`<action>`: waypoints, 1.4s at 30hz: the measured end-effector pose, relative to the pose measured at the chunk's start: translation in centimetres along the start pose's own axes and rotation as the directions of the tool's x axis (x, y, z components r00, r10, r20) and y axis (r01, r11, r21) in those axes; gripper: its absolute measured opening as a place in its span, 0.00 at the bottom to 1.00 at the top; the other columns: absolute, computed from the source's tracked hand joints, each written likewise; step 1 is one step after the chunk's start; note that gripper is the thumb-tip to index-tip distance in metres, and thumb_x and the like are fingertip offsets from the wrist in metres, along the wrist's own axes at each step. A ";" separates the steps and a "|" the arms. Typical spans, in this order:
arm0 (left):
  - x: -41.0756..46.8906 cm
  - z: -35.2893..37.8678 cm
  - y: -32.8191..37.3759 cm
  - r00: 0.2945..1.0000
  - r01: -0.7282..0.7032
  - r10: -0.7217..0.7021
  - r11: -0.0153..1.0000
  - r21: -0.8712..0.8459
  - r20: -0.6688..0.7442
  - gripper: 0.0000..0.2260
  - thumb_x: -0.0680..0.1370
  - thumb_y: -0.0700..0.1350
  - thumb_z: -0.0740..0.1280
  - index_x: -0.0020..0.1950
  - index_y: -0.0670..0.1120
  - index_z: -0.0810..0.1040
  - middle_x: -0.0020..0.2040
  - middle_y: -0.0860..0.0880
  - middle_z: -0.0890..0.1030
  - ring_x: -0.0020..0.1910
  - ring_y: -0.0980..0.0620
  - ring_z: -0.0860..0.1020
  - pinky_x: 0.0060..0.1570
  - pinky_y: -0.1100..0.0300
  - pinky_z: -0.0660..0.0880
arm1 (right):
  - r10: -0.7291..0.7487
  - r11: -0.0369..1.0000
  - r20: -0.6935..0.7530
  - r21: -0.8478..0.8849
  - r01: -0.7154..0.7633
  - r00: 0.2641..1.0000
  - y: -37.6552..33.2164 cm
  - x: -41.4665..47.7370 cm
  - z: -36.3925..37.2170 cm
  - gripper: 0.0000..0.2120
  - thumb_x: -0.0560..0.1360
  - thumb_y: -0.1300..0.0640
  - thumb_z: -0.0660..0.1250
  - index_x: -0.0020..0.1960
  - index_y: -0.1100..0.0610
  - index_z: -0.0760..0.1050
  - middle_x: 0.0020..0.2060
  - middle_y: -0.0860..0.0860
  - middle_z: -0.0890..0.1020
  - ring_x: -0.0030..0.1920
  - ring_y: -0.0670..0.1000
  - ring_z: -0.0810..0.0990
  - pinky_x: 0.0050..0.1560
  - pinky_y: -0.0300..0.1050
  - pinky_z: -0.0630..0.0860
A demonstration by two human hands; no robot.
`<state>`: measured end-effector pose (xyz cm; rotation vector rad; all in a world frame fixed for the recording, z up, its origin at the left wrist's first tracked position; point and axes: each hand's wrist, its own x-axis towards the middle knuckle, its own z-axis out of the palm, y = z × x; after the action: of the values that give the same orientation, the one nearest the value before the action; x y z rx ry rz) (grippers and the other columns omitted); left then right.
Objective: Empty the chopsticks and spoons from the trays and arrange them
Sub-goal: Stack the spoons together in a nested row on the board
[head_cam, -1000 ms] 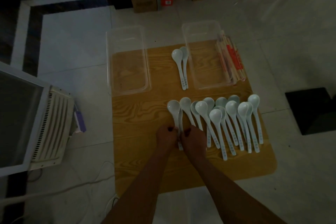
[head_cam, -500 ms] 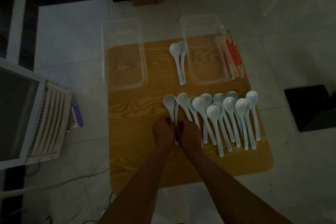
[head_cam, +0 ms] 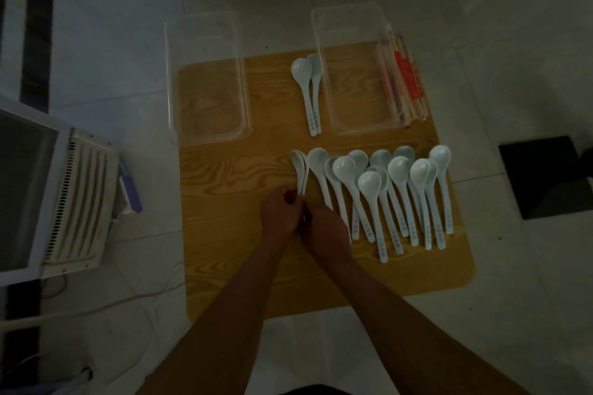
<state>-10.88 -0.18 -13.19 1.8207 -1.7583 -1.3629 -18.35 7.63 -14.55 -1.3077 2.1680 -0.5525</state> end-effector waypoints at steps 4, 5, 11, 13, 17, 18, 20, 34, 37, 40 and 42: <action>0.0 0.4 -0.1 0.998 -0.058 0.059 0.997 0.056 -0.029 0.07 0.78 0.42 0.66 0.54 0.45 0.82 0.47 0.48 0.84 0.42 0.57 0.77 0.45 0.59 0.76 | -0.059 0.990 0.070 -0.122 0.067 0.996 0.0 -0.1 -0.2 0.14 0.78 0.53 0.64 0.62 0.55 0.75 0.48 0.52 0.81 0.44 0.52 0.81 0.39 0.45 0.77; -0.2 0.5 -0.1 0.998 -0.052 0.055 0.996 0.072 -0.037 0.09 0.78 0.43 0.66 0.57 0.45 0.81 0.49 0.48 0.83 0.45 0.57 0.77 0.46 0.62 0.73 | -0.063 0.987 0.081 -0.142 0.074 0.995 0.0 -0.2 -0.1 0.15 0.78 0.53 0.64 0.63 0.55 0.74 0.49 0.52 0.80 0.45 0.53 0.81 0.40 0.45 0.77; -0.5 0.8 -0.3 0.997 -0.035 0.040 0.996 0.080 -0.068 0.11 0.77 0.44 0.67 0.59 0.47 0.80 0.50 0.51 0.82 0.48 0.56 0.79 0.46 0.67 0.71 | -0.040 0.992 0.117 -0.113 0.053 0.992 -0.1 -0.1 0.7 0.11 0.79 0.58 0.63 0.60 0.59 0.76 0.51 0.56 0.79 0.45 0.54 0.80 0.44 0.44 0.77; -0.1 1.1 -0.6 0.996 -0.026 0.036 0.992 0.120 -0.087 0.09 0.77 0.45 0.67 0.56 0.47 0.81 0.47 0.51 0.83 0.46 0.55 0.80 0.44 0.66 0.72 | -0.057 0.993 0.108 -0.093 0.067 0.992 -0.1 0.2 0.9 0.11 0.79 0.59 0.63 0.59 0.60 0.76 0.50 0.57 0.80 0.45 0.54 0.80 0.44 0.45 0.78; 1.0 1.4 0.0 0.990 -0.048 0.070 0.982 0.184 -0.120 0.08 0.78 0.46 0.66 0.52 0.44 0.80 0.43 0.51 0.81 0.42 0.54 0.78 0.42 0.62 0.72 | -0.044 0.998 0.050 -0.036 0.045 0.998 -0.5 1.4 0.7 0.09 0.78 0.60 0.64 0.56 0.61 0.78 0.47 0.56 0.82 0.44 0.53 0.81 0.45 0.48 0.79; 1.4 1.4 0.3 0.987 -0.052 0.080 0.979 0.198 -0.136 0.06 0.78 0.45 0.66 0.49 0.44 0.79 0.41 0.51 0.79 0.40 0.55 0.76 0.41 0.62 0.72 | -0.033 0.999 0.018 -0.015 0.034 0.999 -0.7 1.8 0.6 0.08 0.78 0.59 0.64 0.55 0.61 0.78 0.46 0.56 0.82 0.44 0.53 0.81 0.45 0.48 0.79; 2.4 1.4 0.9 0.982 -0.069 0.105 0.974 0.217 -0.159 0.05 0.78 0.45 0.65 0.46 0.44 0.78 0.39 0.51 0.77 0.39 0.56 0.73 0.41 0.60 0.71 | -0.046 0.999 -0.038 0.012 0.047 0.998 -1.0 2.7 0.6 0.08 0.78 0.59 0.65 0.54 0.61 0.77 0.45 0.55 0.82 0.43 0.53 0.82 0.44 0.48 0.80; 12.3 1.9 6.7 0.964 -0.081 0.147 0.956 0.282 -0.222 0.08 0.78 0.44 0.64 0.45 0.40 0.78 0.43 0.43 0.80 0.45 0.45 0.79 0.50 0.50 0.76 | -0.039 0.999 0.014 0.017 0.039 0.999 -1.7 4.4 -0.8 0.12 0.78 0.57 0.55 0.46 0.60 0.77 0.37 0.49 0.83 0.36 0.46 0.83 0.38 0.38 0.80; 13.9 1.8 8.0 0.964 -0.079 0.144 0.958 0.276 -0.223 0.08 0.78 0.44 0.63 0.45 0.41 0.79 0.44 0.45 0.80 0.45 0.47 0.79 0.49 0.53 0.76 | -0.064 0.991 0.035 -0.114 0.067 0.997 -1.2 4.0 -0.8 0.22 0.74 0.51 0.50 0.61 0.55 0.74 0.58 0.53 0.79 0.56 0.53 0.80 0.54 0.47 0.80; 15.1 1.6 8.7 0.958 -0.081 0.160 0.947 0.312 -0.237 0.08 0.79 0.45 0.63 0.49 0.42 0.79 0.46 0.47 0.80 0.48 0.49 0.78 0.47 0.59 0.72 | -0.061 0.995 -0.018 -0.086 0.059 0.998 -0.7 4.0 -1.4 0.12 0.73 0.53 0.63 0.51 0.57 0.81 0.43 0.53 0.83 0.41 0.50 0.83 0.41 0.42 0.80; 15.8 1.6 9.0 0.956 -0.094 0.173 0.946 0.311 -0.236 0.07 0.78 0.45 0.63 0.46 0.43 0.79 0.44 0.47 0.80 0.45 0.49 0.78 0.44 0.59 0.72 | -0.013 0.998 -0.016 -0.062 0.012 1.000 -0.4 3.9 -1.5 0.15 0.75 0.53 0.57 0.47 0.58 0.81 0.37 0.51 0.82 0.33 0.47 0.80 0.33 0.38 0.77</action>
<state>-20.60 -15.64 -14.17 1.8809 -1.9802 -0.7971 -20.49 4.01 -14.11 -1.3548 2.2072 -0.5062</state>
